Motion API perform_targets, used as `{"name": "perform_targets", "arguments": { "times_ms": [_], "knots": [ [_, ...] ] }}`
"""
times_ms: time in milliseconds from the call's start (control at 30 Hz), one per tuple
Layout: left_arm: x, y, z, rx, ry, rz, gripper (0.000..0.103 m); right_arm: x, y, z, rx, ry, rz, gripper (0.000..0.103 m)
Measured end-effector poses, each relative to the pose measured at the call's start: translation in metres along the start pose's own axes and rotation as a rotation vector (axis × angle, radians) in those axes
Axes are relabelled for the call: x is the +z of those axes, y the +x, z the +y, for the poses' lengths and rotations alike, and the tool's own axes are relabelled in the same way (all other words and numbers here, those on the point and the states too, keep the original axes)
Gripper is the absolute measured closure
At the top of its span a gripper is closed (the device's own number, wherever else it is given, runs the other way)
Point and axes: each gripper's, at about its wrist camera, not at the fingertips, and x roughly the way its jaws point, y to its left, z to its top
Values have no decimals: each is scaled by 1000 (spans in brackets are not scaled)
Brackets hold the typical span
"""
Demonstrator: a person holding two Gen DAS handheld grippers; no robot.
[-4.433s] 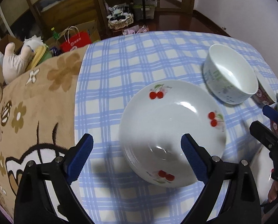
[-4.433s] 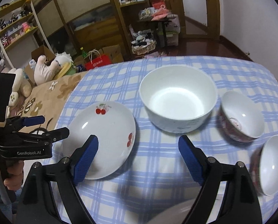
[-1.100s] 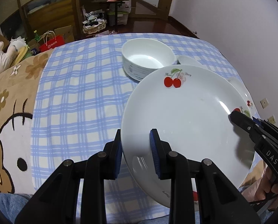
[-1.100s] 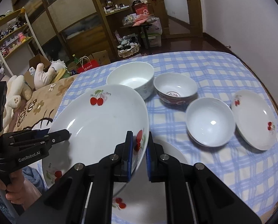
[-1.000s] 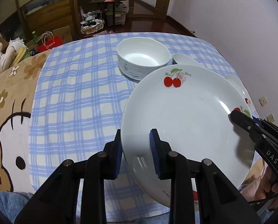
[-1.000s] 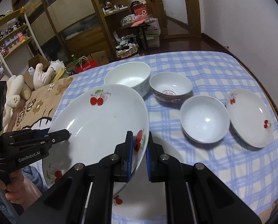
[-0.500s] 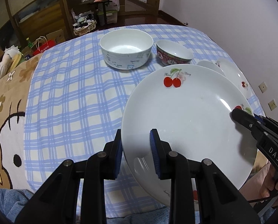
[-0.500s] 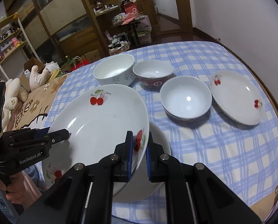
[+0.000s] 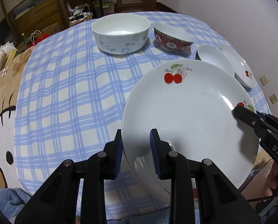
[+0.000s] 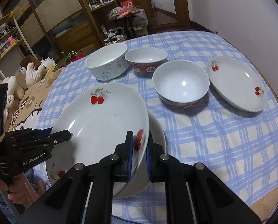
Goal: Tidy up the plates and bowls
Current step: 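Lower the held plate over another cherry plate with both grippers, then set the large cherry plate onto the lower plate and open both grippers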
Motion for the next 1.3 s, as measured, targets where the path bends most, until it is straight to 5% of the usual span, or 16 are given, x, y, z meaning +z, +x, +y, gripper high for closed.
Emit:
{"name": "perform_targets", "arguments": {
  "times_ms": [1300],
  "knots": [
    [-2, 39, 0, -12, 29, 94, 76, -10, 41, -19, -19, 61, 109, 89]
  ]
}}
